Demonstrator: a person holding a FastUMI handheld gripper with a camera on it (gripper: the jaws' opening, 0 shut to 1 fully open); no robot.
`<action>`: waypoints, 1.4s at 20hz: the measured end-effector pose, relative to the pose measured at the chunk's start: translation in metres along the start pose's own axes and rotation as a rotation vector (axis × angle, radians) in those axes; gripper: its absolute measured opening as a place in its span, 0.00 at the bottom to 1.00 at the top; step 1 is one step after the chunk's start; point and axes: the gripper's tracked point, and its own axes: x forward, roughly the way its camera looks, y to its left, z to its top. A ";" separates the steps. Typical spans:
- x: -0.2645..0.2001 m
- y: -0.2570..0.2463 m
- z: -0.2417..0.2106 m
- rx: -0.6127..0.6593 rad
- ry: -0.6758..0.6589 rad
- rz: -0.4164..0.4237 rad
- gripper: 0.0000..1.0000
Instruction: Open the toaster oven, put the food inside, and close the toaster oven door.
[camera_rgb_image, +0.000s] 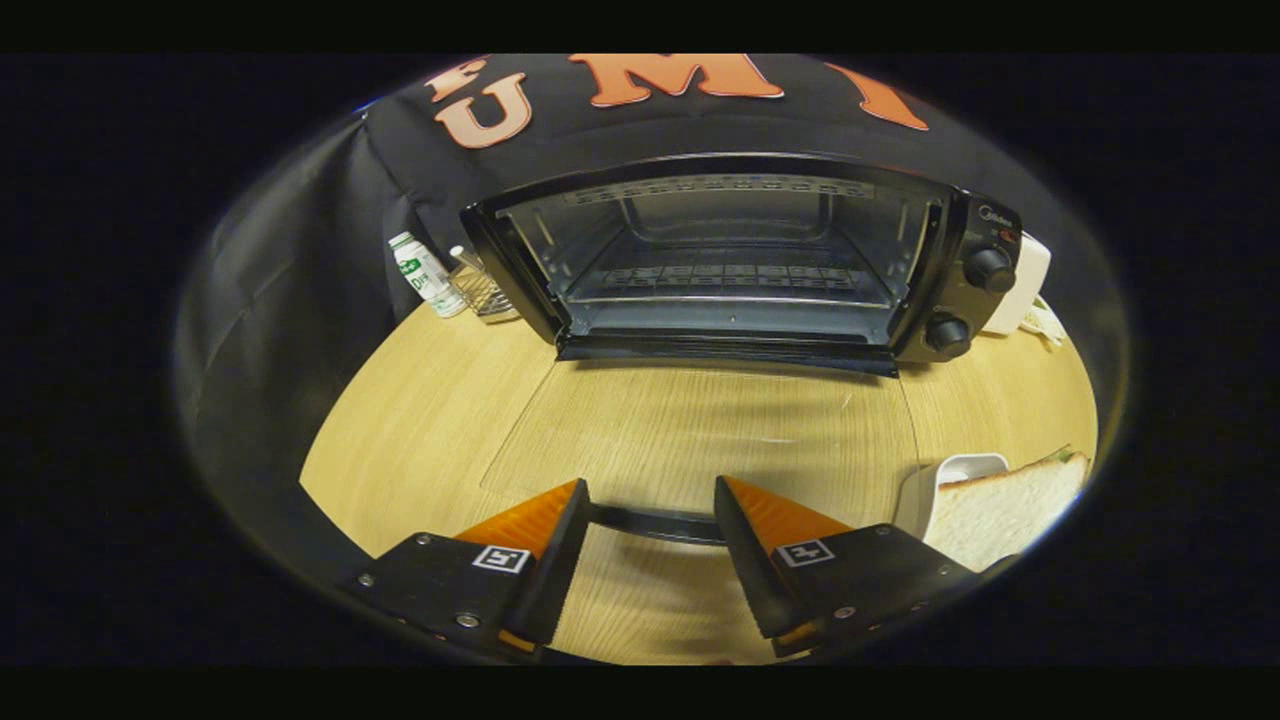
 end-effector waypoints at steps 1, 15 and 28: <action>-0.005 -0.002 0.000 0.015 0.011 0.008 0.75; -0.134 -0.160 0.074 0.005 -0.196 -0.166 0.98; -0.091 -0.226 -0.032 0.243 0.161 -0.098 0.97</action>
